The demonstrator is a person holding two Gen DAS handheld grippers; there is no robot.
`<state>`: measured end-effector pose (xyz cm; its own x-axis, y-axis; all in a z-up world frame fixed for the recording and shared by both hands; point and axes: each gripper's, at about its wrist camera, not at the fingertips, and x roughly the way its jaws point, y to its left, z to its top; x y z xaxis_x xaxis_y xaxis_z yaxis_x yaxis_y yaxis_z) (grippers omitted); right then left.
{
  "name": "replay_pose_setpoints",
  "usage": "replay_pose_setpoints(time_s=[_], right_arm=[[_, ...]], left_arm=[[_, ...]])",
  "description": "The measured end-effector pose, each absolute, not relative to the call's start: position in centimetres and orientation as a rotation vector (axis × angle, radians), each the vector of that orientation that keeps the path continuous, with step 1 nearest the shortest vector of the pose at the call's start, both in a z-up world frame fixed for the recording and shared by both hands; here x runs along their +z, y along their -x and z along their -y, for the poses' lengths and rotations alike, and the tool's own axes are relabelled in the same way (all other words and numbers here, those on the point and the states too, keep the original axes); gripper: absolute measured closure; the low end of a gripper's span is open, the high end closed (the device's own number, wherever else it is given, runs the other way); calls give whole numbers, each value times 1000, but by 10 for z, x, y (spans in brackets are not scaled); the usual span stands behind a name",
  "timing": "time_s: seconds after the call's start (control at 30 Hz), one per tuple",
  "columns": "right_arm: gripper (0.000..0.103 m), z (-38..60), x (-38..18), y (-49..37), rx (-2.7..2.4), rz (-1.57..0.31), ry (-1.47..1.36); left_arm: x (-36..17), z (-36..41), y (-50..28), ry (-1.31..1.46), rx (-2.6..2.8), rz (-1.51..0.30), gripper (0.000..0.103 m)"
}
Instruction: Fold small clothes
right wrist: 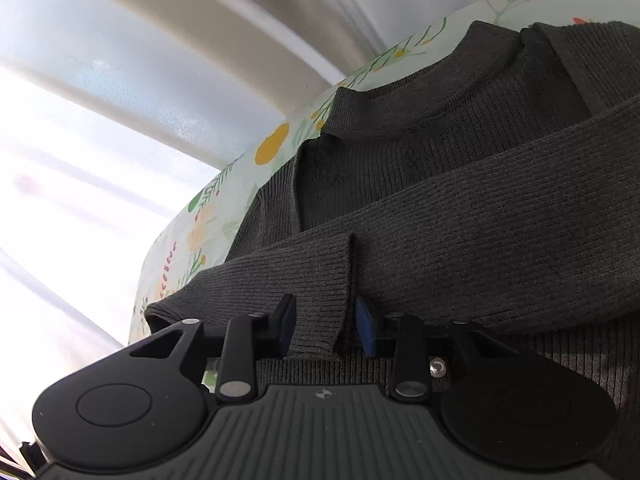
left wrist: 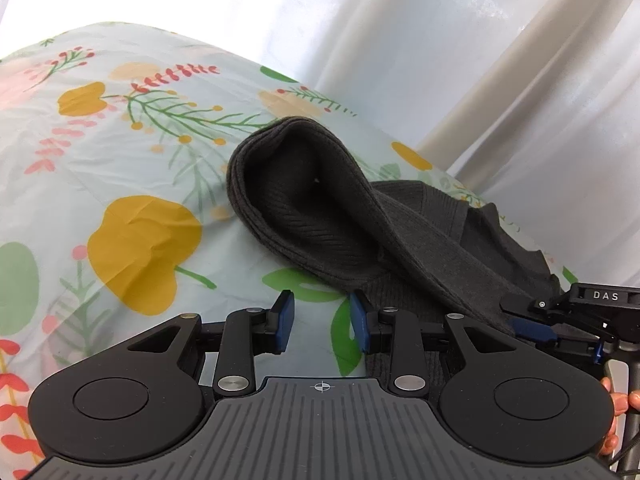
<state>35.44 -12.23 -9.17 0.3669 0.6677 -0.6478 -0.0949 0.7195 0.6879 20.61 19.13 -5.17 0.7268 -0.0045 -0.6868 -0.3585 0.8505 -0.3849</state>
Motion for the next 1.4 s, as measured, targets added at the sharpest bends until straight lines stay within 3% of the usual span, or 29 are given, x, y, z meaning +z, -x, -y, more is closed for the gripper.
replay_pose_setpoints(time_s=[0.17, 0.47, 0.67, 0.77, 0.8, 0.83, 0.93, 0.97, 1.03, 1.07, 1.27, 1.4], right_arm=[[99, 106, -86, -354, 530, -1091, -503], [100, 150, -25, -322, 407, -744, -185], [99, 225, -41, -330, 235, -802, -156], [91, 248, -57, -334, 224, -841, -259], [76, 252, -63, -337, 230, -857, -305], [70, 255, -68, -339, 242, -871, -357], [68, 253, -77, -340, 273, -869, -393], [70, 248, -78, -341, 281, -859, -380], [95, 240, -78, -344, 287, -850, -341], [100, 237, -76, -344, 285, -845, -307], [100, 219, -49, -329, 124, -659, 58], [100, 228, -60, -337, 138, -718, 67]], left_arm=[[-54, -191, -214, 503, 198, -751, 71], [-46, -188, -218, 464, 164, -743, 70], [-43, -179, -227, 434, 115, -735, 70], [-41, -176, -232, 430, 100, -738, 70], [-40, -175, -233, 432, 92, -737, 69], [-39, -175, -233, 431, 85, -736, 68], [-38, -173, -236, 416, 86, -740, 67], [-37, -172, -237, 413, 92, -743, 67], [-34, -170, -237, 415, 96, -743, 67], [-32, -169, -237, 412, 96, -741, 67], [-26, -160, -240, 368, 82, -752, 65], [-18, -147, -240, 303, 94, -744, 66]])
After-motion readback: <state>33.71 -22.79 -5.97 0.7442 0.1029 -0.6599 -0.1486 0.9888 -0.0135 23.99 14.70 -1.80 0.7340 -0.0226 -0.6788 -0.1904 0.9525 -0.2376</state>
